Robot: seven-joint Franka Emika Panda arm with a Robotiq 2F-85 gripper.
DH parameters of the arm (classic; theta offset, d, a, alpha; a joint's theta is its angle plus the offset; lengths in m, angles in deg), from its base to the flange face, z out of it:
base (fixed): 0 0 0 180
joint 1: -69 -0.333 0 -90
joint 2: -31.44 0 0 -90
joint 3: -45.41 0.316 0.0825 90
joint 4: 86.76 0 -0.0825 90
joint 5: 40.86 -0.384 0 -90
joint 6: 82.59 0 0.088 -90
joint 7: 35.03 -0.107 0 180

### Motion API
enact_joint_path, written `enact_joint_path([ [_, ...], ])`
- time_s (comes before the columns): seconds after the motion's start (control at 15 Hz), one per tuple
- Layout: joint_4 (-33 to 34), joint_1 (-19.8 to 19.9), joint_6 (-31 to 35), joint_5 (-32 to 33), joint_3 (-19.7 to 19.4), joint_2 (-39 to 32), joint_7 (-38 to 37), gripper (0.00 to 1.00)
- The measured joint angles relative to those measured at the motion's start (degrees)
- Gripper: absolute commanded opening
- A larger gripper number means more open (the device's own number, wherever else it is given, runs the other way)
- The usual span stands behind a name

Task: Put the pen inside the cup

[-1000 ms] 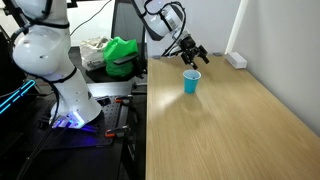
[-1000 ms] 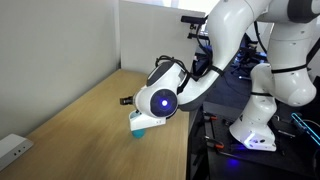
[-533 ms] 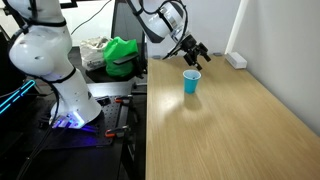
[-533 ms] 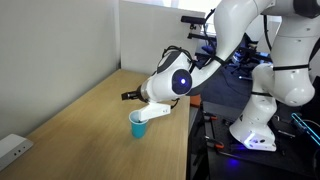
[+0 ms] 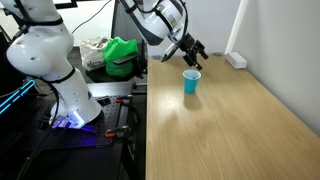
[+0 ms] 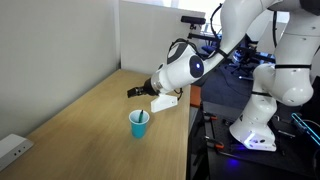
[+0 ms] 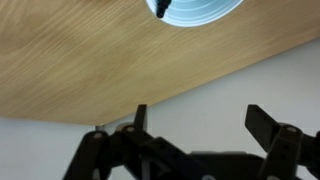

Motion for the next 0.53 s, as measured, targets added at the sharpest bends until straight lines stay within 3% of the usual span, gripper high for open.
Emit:
enact_joint_path([
  [0.27,-1.78,1.77,6.84,4.41,-1.57,1.80,0.00,1.00],
  [0.53,-2.07,2.19,7.94,6.36,-1.85,2.00,-0.16,1.00],
])
